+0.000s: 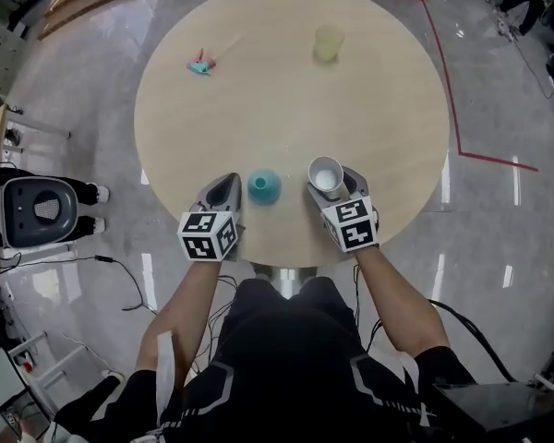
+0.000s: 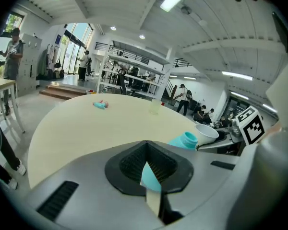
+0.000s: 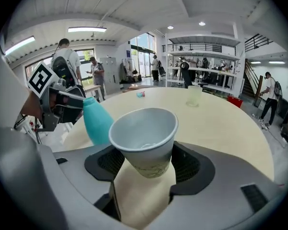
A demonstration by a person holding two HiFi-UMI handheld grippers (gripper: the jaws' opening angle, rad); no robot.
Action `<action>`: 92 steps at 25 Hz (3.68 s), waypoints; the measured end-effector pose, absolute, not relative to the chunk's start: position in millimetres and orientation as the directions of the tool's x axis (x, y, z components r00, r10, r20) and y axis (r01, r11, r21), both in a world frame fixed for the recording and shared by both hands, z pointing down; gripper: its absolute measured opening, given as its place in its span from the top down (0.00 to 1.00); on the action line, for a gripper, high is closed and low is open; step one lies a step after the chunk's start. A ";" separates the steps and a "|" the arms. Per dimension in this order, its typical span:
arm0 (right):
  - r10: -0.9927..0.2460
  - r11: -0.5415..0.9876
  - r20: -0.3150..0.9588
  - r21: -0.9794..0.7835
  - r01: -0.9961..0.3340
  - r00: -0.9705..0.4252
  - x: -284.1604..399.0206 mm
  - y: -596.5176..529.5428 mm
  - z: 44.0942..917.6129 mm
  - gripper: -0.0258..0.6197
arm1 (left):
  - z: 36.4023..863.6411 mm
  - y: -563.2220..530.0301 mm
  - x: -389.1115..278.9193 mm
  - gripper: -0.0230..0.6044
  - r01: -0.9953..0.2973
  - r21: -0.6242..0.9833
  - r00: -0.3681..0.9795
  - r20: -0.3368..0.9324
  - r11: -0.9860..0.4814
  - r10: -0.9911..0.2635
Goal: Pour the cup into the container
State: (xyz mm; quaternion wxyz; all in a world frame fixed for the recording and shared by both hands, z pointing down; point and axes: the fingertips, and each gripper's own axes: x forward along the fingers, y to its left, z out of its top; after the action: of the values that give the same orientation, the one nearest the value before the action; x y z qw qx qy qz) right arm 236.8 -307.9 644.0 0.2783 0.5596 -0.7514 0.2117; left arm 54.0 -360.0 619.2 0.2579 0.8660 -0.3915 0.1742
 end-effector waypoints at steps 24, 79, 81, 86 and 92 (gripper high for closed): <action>-0.707 0.184 0.660 -0.173 -0.968 -0.252 241.6 -286.6 700.3 0.48 | 648.0 -356.2 59.6 0.98 -0.756 0.339 0.644 0.536 -0.559 -0.546; -0.908 0.373 0.140 -0.160 -0.914 -0.395 261.4 -218.6 385.3 0.95 | 395.8 -225.3 100.0 0.98 -0.672 0.241 0.740 0.177 -0.700 -0.649; -0.911 0.367 0.140 -0.156 -0.917 -0.388 247.3 -201.6 387.1 0.95 | 392.0 -212.7 86.7 0.98 -0.680 0.250 0.730 0.150 -0.689 -0.667; -0.923 0.329 0.154 -0.165 -0.930 -0.353 199.1 -141.2 394.6 0.95 | 397.2 -151.5 44.3 0.98 -0.638 0.254 0.768 0.140 -0.727 -0.626; -0.939 0.268 0.176 -0.157 -0.950 -0.294 150.5 -60.9 406.6 0.95 | 415.7 -77.0 -4.0 0.98 -0.593 0.269 0.803 0.130 -0.759 -0.581</action>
State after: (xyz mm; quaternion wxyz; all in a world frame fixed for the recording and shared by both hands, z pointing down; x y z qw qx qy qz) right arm 150.5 -60.9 406.6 0.0237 0.5936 -0.7959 0.1166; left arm -4.0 -77.0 415.7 0.1500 0.9376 -0.3132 0.0194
